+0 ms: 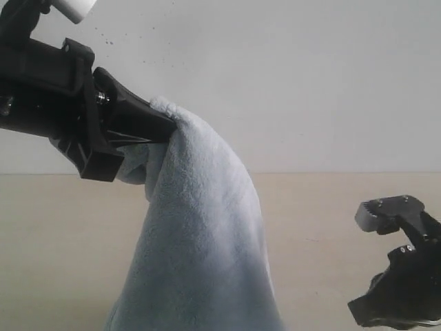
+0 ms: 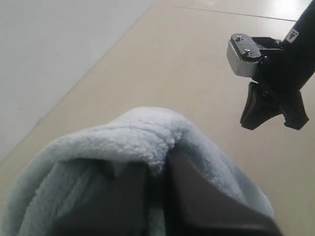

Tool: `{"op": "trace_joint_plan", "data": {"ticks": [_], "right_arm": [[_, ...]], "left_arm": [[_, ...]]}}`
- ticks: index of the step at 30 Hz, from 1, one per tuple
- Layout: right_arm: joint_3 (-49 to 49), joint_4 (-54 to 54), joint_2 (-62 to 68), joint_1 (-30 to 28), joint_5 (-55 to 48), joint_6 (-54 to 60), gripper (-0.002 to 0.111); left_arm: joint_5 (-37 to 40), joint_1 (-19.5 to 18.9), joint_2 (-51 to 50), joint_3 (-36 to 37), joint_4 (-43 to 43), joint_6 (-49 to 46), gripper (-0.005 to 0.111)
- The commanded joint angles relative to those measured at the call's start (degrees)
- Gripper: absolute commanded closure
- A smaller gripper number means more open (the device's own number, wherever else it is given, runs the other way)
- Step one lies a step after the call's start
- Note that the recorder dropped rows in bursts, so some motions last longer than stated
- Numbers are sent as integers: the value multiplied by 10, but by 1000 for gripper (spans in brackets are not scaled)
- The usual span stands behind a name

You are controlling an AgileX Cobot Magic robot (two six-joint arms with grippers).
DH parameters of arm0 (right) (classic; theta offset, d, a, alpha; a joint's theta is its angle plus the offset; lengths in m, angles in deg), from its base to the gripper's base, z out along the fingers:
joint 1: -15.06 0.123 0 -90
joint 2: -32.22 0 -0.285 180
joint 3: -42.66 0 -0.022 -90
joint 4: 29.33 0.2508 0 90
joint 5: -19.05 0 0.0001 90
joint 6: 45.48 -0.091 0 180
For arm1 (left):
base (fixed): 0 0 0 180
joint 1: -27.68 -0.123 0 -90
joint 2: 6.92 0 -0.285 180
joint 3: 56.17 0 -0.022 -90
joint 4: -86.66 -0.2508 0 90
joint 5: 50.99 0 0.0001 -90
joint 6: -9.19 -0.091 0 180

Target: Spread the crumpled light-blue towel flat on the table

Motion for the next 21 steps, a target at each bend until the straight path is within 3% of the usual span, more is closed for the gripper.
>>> {"op": "trace_joint_plan", "data": {"ticks": [1, 7, 10, 13, 15, 21], "right_arm": [[45, -169, 14, 2, -102, -202, 108], [-14, -130, 14, 89, -53, -139, 108], [-35, -124, 14, 128, -28, -119, 94], [-30, -100, 14, 142, -19, -118, 67], [-30, -75, 14, 142, 4, -114, 57], [-30, 47, 14, 141, 12, -57, 56]], "left_arm": [[-9, 0, 4, 1, 1, 3, 103], [-9, 0, 4, 1, -5, 3, 103], [-9, 0, 4, 1, -14, 13, 103], [-11, 0, 4, 1, -26, 18, 103], [-23, 0, 4, 1, -38, 39, 103], [-70, 0, 4, 1, -46, 110, 103]]}}
